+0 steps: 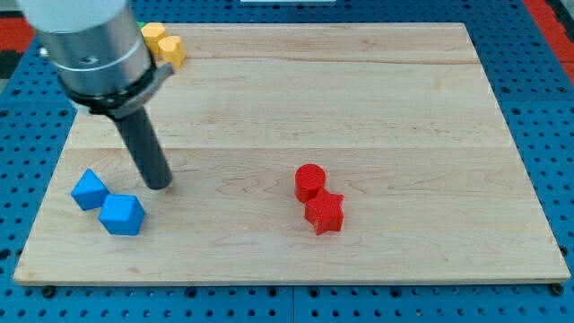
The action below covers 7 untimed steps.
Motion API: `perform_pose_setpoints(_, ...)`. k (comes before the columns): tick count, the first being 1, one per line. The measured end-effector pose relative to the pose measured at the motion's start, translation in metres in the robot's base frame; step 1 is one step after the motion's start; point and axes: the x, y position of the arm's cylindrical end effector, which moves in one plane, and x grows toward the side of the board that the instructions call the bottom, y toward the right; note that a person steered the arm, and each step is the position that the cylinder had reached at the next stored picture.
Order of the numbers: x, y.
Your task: Adjust the blue cube below the blue triangle
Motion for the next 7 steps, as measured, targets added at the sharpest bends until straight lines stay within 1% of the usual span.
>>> perform_pose_setpoints(1,0.017,0.012)
perform_pose_setpoints(3,0.021,-0.032)
perform_pose_setpoints(4,0.021,-0.044)
perform_pose_setpoints(5,0.021,-0.016)
perform_pose_setpoints(6,0.033,0.028)
perform_pose_setpoints(7,0.058,0.02)
